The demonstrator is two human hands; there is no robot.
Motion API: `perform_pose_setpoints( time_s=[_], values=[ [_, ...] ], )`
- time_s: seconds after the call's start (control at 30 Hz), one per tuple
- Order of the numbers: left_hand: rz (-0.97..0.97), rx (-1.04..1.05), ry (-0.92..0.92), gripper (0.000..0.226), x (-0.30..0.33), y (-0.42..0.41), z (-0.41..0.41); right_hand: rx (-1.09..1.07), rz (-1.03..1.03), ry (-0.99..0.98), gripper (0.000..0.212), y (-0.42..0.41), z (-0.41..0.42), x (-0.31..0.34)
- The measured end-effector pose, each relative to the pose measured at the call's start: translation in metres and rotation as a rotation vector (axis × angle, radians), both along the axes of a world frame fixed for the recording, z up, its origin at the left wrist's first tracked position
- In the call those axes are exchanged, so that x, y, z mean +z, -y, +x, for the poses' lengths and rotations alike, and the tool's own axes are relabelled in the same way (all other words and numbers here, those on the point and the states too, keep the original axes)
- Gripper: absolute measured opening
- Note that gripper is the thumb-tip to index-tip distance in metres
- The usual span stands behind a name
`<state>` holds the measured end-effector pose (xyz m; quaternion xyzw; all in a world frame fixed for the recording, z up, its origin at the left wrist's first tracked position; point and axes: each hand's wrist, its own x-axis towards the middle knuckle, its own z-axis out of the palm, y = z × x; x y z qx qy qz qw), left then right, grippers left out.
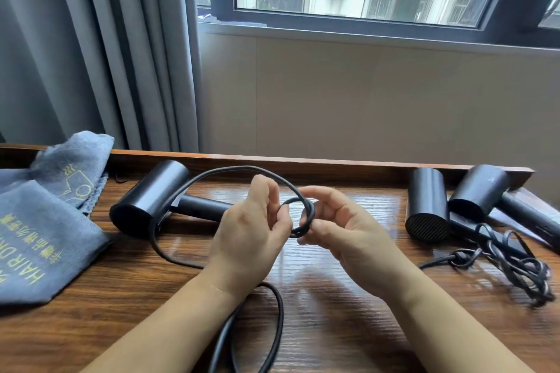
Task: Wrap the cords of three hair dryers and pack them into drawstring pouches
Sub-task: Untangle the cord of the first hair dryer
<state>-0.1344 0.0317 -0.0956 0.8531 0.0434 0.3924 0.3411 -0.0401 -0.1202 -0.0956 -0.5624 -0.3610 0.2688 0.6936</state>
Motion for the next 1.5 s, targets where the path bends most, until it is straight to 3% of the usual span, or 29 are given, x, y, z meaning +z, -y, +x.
perform_pose_setpoints(
  time_s=[0.1,0.2,0.3,0.37,0.5,0.6,0.7,0.77,0.87,1.03,1.1,1.17,1.23,1.27,1.37,1.43,1.5],
  values=[
    [-0.047,0.096,0.026,0.028,0.002,0.003,0.000,-0.087,-0.072,-0.045,0.042,-0.005,-0.002,0.002],
    [-0.076,0.127,-0.010,0.029,0.002,0.003,0.000,-0.149,-0.128,-0.073,0.026,-0.007,-0.006,0.003],
    [0.017,0.082,-0.095,0.028,-0.001,0.002,0.000,-0.150,-0.107,-0.130,0.019,-0.005,-0.005,0.004],
    [0.130,0.056,-0.047,0.023,0.003,0.003,-0.001,-0.203,-0.123,-0.080,0.020,-0.004,-0.001,0.003],
    [0.302,0.109,0.328,0.007,0.017,-0.001,-0.009,-0.359,-0.204,0.317,0.017,0.002,0.009,-0.001],
    [0.386,0.267,0.172,0.024,0.017,-0.012,-0.004,-0.370,-0.248,0.676,0.022,0.008,0.014,-0.001],
    [0.093,-0.018,-0.196,0.038,0.008,-0.015,0.001,-0.351,-0.266,0.829,0.023,0.008,0.015,-0.001],
    [-0.123,-0.258,-0.321,0.036,0.005,-0.008,0.002,-0.346,-0.259,0.851,0.021,0.008,0.014,-0.001],
    [-0.263,-0.371,-0.332,0.025,0.008,0.000,0.002,-0.366,-0.249,0.864,0.018,0.008,0.013,0.001],
    [-0.584,-0.283,-0.254,0.006,0.010,-0.005,0.004,-0.506,-0.258,0.825,0.015,-0.001,0.005,0.000],
    [-0.622,-0.248,-0.236,0.003,0.011,-0.010,0.005,-0.607,-0.323,0.787,0.017,0.000,0.010,-0.004],
    [-0.450,-0.156,-0.235,0.009,0.009,-0.015,0.005,-0.734,-0.404,0.564,0.019,0.005,0.024,-0.008],
    [-0.166,-0.054,-0.228,0.010,0.008,-0.015,0.003,-0.754,-0.431,0.244,0.020,0.006,0.031,-0.008],
    [-0.080,-0.029,-0.222,0.010,0.007,-0.014,0.002,-0.734,-0.484,0.192,0.020,0.006,0.032,-0.008],
    [-0.016,-0.038,-0.254,0.008,0.003,-0.015,0.003,-0.719,-0.628,0.540,0.015,0.009,0.028,-0.006],
    [0.053,-0.050,-0.283,0.006,0.001,-0.017,0.004,-0.589,-0.436,0.804,0.047,0.011,0.024,-0.002],
    [0.094,-0.087,-0.277,0.006,-0.001,-0.014,0.004,-0.347,-0.334,1.001,0.057,0.010,0.025,-0.006]
  ],
)
